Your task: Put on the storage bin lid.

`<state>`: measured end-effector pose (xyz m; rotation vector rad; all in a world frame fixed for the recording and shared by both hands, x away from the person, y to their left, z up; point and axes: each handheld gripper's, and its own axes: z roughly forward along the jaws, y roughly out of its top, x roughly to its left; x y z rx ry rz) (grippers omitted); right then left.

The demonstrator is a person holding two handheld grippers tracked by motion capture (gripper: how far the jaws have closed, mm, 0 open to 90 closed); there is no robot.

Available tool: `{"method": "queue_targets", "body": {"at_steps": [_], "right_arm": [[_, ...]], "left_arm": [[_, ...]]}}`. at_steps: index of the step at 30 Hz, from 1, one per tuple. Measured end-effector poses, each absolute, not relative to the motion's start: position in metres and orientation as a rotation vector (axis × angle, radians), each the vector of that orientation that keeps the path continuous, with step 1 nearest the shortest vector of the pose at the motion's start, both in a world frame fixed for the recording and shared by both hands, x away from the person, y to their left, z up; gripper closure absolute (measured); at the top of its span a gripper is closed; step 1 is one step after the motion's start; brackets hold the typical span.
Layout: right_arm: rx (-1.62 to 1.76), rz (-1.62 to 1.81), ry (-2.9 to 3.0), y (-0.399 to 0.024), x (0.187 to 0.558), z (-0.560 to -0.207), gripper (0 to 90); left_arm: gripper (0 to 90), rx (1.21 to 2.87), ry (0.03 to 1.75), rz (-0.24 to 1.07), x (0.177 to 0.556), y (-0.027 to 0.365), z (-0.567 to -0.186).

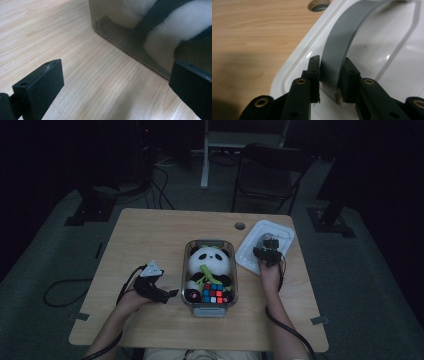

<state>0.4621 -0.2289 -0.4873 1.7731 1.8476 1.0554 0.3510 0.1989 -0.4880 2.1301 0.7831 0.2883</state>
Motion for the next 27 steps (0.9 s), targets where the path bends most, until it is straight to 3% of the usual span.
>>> {"method": "queue_targets", "body": {"at_steps": [11, 18, 22, 27], "right_arm": [[1.666, 1.154, 2.157, -0.250, 0.421, -0.490, 73.9], [1.676, 1.153, 2.208, -0.262, 0.417, -0.499, 69.1], [1.697, 1.127, 2.151, -0.263, 0.417, -0.499, 40.8], [1.760, 1.046, 2.022, -0.254, 0.421, -0.499, 25.0]], "left_arm": [[0.6, 2.132, 0.773, 0.283, 0.351, 0.194, -0.488], [0.6, 2.133, 0.765, 0.286, 0.352, 0.189, -0.487], [0.6, 2.131, 0.764, 0.282, 0.354, 0.187, -0.488], [0.6, 2.128, 0.766, 0.288, 0.357, 0.185, -0.488]]}}
